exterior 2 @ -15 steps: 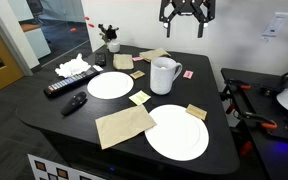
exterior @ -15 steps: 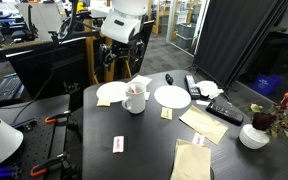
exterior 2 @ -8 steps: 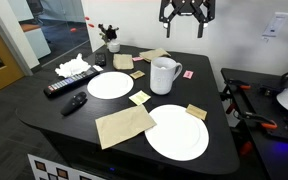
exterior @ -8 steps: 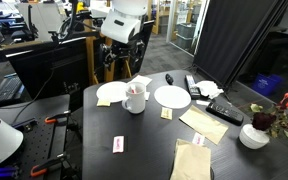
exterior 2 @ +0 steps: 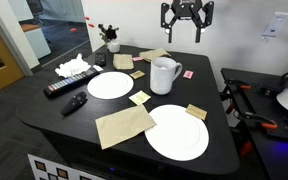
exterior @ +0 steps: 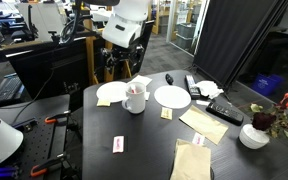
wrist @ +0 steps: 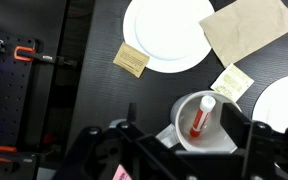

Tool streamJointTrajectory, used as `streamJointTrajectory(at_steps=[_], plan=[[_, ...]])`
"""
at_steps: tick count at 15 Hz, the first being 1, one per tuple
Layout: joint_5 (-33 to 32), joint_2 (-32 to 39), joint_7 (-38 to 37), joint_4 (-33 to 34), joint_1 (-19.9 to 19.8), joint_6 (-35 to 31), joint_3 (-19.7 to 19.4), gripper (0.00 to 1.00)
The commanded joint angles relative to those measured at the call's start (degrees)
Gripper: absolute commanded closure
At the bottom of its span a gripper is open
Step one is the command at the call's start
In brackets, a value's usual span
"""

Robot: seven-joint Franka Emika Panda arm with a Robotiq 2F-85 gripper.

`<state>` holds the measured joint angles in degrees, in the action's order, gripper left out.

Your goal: Remove the marker from the mug cup and place it on the table

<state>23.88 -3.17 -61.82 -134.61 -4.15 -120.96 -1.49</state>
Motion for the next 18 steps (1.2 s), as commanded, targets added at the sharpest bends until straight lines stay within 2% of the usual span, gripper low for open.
streamJointTrajectory(at_steps=[1,10,12,13,14,17,18], plan=[[0.1,1.1,-0.3,0.5,0.2,-1.5,-0.5,0.20],[0.8,4.3,-0.5,-0.6,0.5,-11.9,-0.5,0.26],[1.0,4.9,-0.4,-0.6,0.6,-13.2,-0.5,0.34],[1.0,5.2,-0.4,-0.6,0.7,-13.8,-0.5,0.46],[1.1,5.3,-0.3,-0.7,0.7,-14.2,-0.5,0.46],[1.0,5.7,-0.3,-0.6,0.9,-15.1,-0.4,0.64],[1.0,5.9,-0.3,-0.5,0.9,-15.4,-0.4,0.64]])
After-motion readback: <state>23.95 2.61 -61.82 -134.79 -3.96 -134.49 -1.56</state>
